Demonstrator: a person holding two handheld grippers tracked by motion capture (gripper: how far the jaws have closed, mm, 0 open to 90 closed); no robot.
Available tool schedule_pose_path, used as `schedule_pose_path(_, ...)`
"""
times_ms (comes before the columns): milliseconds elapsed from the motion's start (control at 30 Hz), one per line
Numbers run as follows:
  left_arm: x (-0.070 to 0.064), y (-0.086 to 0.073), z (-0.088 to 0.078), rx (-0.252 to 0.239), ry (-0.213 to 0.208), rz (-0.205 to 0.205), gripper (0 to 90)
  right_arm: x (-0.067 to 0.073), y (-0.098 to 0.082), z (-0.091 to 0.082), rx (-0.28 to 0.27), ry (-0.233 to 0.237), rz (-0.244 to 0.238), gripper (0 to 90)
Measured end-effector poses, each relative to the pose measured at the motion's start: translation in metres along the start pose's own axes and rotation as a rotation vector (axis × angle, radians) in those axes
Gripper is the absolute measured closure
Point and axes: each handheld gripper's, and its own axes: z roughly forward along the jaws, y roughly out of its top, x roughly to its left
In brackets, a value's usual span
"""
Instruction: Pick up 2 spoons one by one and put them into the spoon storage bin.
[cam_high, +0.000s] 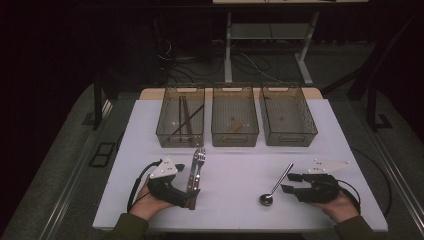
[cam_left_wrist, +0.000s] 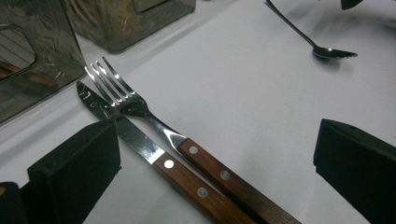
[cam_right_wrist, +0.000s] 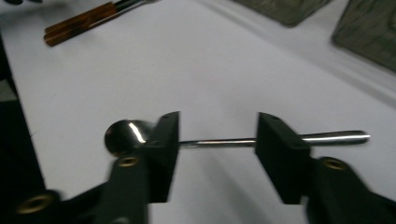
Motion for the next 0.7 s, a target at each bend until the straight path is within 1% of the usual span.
schedule_pose_path(33, 0.000, 0.000, 0.000, 0.000, 0.000, 0.001, 0.0, 0.001, 0.000, 0.001, 0.017, 0.013, -0.006, 63.4)
schedule_pose_path(100, 0.000, 0.000, 0.000, 0.001, -0.002, 0.002, 0.0, 0.003, 0.000, 0.005, 0.047, 0.024, -0.019, 73.2)
schedule_pose_path(167, 0.000, 0.000, 0.000, 0.001, -0.003, 0.001, 0.0, 0.003, 0.000, 0.007, 0.064, 0.039, -0.031, 82.0)
schedule_pose_path(233, 0.000, 0.000, 0.000, -0.002, -0.004, -0.003, 0.0, 0.003, -0.001, 0.008, 0.080, 0.051, -0.035, 88.7)
schedule_pose_path(367, -0.002, 0.000, 0.001, -0.010, -0.001, -0.009, 0.0, 0.004, -0.001, 0.011, 0.102, 0.067, -0.048, 89.8)
schedule_pose_path(433, -0.001, 0.001, 0.001, -0.008, 0.000, -0.003, 0.0, 0.004, -0.002, 0.014, 0.111, 0.075, -0.052, 89.8)
schedule_pose_path(600, -0.001, 0.001, 0.001, -0.006, 0.001, -0.007, 0.0, 0.007, -0.001, 0.022, 0.129, 0.086, -0.064, 89.8)
schedule_pose_path(633, -0.001, 0.001, 0.001, -0.007, 0.002, -0.007, 0.0, 0.007, -0.001, 0.023, 0.132, 0.089, -0.077, 89.8)
schedule_pose_path(700, -0.001, 0.001, 0.001, -0.006, 0.001, -0.007, 0.0, 0.008, 0.000, 0.025, 0.138, 0.092, -0.078, 89.8)
